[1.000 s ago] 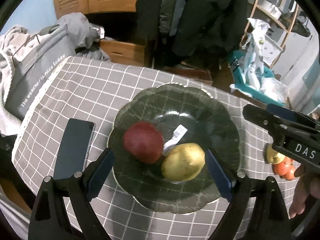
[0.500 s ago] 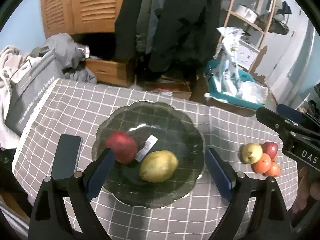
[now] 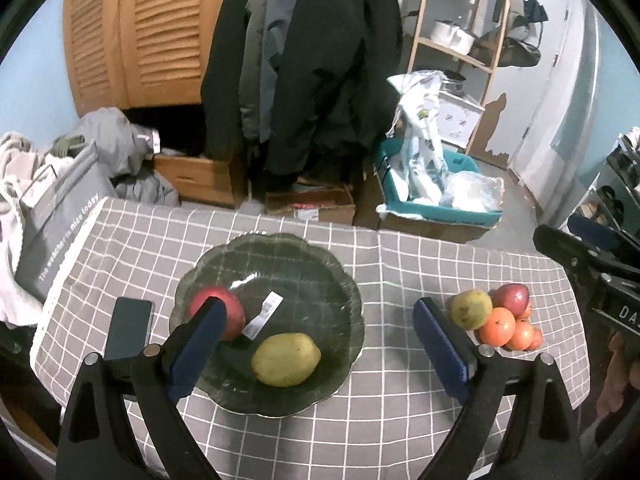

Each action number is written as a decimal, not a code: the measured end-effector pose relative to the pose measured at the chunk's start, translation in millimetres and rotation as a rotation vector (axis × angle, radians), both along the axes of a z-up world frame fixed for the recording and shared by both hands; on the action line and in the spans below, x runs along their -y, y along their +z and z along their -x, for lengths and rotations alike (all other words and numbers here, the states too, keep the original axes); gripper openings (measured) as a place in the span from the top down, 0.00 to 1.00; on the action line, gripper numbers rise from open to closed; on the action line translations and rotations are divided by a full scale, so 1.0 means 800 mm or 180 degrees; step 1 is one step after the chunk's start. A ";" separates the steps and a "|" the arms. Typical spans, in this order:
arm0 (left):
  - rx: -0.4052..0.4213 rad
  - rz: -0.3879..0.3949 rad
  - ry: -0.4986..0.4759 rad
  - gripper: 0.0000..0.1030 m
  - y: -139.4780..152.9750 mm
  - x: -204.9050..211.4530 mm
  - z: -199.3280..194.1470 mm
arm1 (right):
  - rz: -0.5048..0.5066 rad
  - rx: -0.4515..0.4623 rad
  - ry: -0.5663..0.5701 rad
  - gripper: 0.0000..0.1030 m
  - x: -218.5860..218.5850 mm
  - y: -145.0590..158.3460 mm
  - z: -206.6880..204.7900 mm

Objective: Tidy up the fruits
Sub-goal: 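Withdraw both tools from the bowl back toward the fruit pile, then approach the yellow pear with the left tool while the right tool approaches an orange, then grasp the yellow pear with the left tool while the right tool grasps the orange, then carry the pear with the left tool while the right tool carries the orange toward the green bowl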

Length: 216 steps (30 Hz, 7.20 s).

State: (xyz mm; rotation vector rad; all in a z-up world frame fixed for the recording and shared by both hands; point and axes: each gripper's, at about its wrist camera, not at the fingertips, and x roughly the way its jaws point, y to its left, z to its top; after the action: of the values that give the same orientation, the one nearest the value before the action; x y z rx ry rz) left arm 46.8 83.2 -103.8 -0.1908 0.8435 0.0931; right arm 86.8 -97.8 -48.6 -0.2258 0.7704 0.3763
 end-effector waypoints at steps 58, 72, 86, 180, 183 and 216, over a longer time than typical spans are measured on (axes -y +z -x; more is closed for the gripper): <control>-0.0243 -0.0192 -0.0972 0.01 -0.032 0.209 -0.067 | -0.0007 -0.0411 -0.1213 0.18 0.305 -0.074 0.019; -0.0687 -0.0134 -0.1018 0.01 -0.111 0.230 -0.098 | -0.0049 -0.1051 -0.1298 0.18 0.330 -0.162 -0.007; -0.1008 -0.0248 -0.1074 0.01 -0.172 0.245 -0.111 | 0.0015 -0.1484 -0.1147 0.21 0.324 -0.227 -0.020; -0.0333 -0.0086 -0.1058 0.29 -0.102 0.236 -0.124 | -0.0116 -0.0514 -0.1131 0.58 0.285 -0.116 -0.032; -0.0267 -0.0094 -0.1053 0.29 -0.090 0.230 -0.117 | -0.0143 -0.0461 -0.1118 0.58 0.281 -0.106 -0.031; 0.0408 -0.0054 -0.0583 0.29 0.030 0.112 -0.034 | -0.0377 0.0095 -0.0484 0.58 0.151 0.005 -0.001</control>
State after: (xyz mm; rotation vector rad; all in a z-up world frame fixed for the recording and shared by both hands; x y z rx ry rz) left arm 74.3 -6.5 -80.0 -0.1017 0.7285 -0.0829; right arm 87.4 -218.8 -44.5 -0.0610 0.7284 0.2731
